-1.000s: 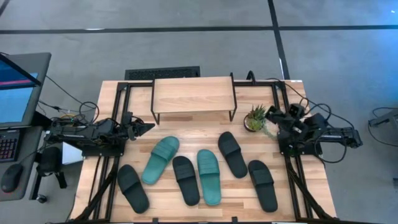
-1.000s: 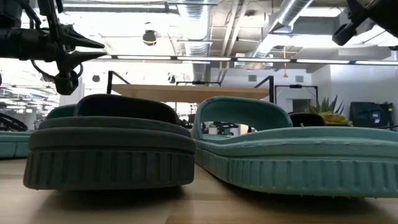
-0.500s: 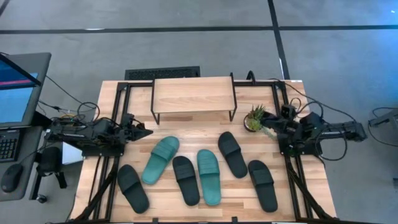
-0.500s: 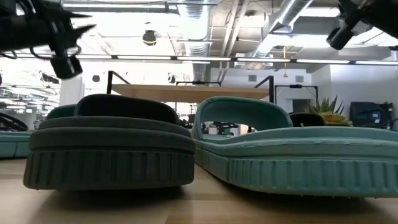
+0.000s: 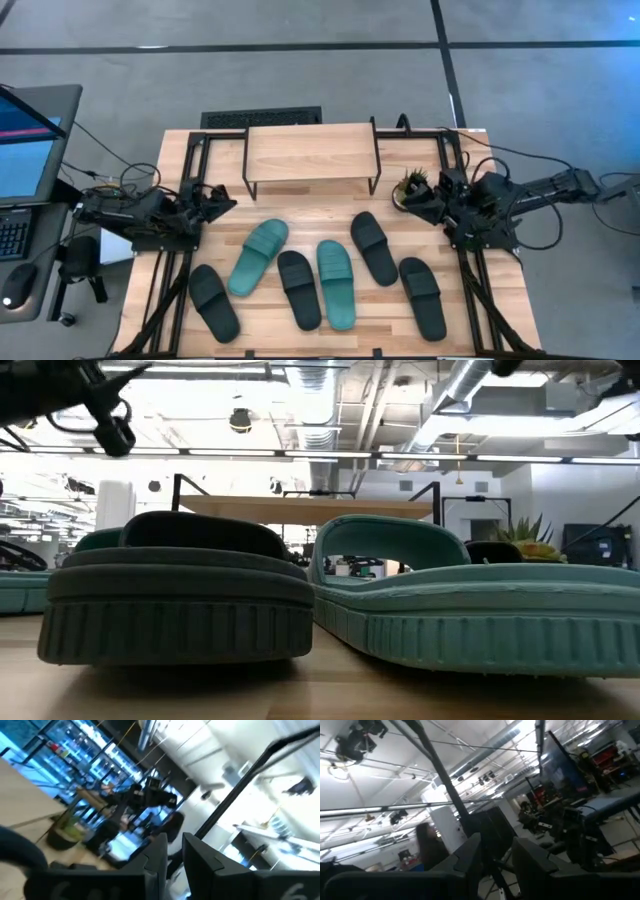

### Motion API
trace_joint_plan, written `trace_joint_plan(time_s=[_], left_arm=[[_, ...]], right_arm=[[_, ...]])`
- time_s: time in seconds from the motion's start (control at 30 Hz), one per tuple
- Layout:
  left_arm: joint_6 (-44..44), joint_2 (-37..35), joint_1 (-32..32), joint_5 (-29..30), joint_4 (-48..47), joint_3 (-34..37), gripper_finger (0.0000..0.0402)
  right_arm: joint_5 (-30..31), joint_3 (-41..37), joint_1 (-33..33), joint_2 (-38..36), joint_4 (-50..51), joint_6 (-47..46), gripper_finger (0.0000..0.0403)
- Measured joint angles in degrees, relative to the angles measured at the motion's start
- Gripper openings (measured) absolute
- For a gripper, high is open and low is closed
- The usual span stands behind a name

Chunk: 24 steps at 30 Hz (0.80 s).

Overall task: Pick and place slides into the shelf
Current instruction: Put the black slide on the shelf

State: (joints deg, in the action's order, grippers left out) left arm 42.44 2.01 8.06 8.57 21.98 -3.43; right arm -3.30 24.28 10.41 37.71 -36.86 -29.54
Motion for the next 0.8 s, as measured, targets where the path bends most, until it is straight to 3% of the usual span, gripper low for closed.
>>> trace_joint_plan(time_s=[0.17, 0.53, 0.8], left_arm=[[-0.4, 6.9, 3.4, -3.6, 0.1, -6.5, 0.0048], [-18.1, 35.6, 9.7, -7.2, -0.4, -25.1, 0.0048], [-18.5, 45.7, 9.5, -3.9, -0.2, -34.1, 0.0048]], right_arm=[[-2.7, 3.0, 0.0, 0.6, 1.0, 0.0, 0.0098], [-2.7, 3.3, 0.0, 0.6, 1.3, 0.1, 0.0098], [-2.7, 3.3, 0.1, 0.9, 0.2, 2.3, 0.0098]])
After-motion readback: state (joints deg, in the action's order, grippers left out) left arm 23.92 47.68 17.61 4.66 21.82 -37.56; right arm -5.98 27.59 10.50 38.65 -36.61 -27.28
